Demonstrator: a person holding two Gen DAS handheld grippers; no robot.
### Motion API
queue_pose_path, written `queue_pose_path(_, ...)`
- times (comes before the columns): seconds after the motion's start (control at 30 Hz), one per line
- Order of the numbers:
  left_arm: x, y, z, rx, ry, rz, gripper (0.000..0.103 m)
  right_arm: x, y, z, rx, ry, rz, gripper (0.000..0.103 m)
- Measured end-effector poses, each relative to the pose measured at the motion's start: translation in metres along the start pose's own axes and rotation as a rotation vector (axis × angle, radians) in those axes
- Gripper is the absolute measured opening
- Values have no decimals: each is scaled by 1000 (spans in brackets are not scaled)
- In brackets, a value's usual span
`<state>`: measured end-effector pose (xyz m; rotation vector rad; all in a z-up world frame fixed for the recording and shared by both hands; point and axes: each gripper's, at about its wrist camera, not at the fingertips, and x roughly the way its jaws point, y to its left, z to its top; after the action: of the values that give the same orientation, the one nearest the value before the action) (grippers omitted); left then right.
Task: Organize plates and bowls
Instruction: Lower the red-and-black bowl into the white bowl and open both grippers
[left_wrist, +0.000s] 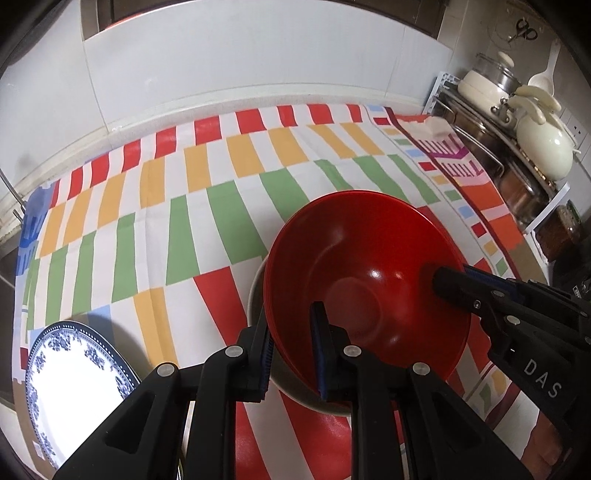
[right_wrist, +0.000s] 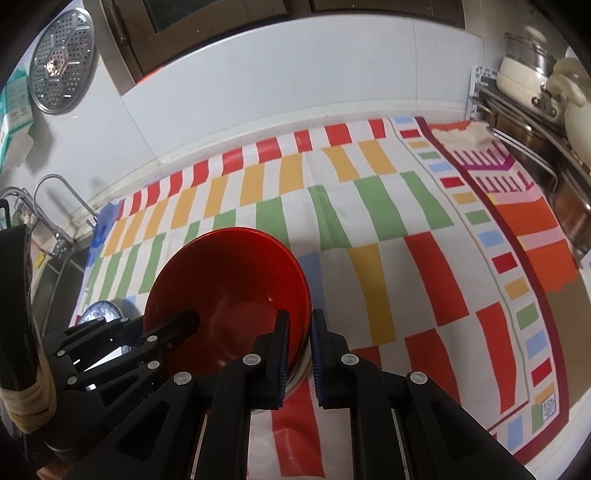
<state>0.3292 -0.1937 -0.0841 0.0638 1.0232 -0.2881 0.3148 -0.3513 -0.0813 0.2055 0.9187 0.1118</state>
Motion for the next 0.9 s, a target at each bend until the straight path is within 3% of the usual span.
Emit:
queue_pose_path(0.4,5,0,-3,3,15,-2,23,12,-4,-6,4,34,18,13)
queue_pose_path(0.77,-13,-9,0,25,-23,-40,68,8,-6,-7,-9,21,9,13)
queue_pose_path(0.9,-28,-10,3,47,-69,-17,74,3,-4,-7,-14,2,21,13)
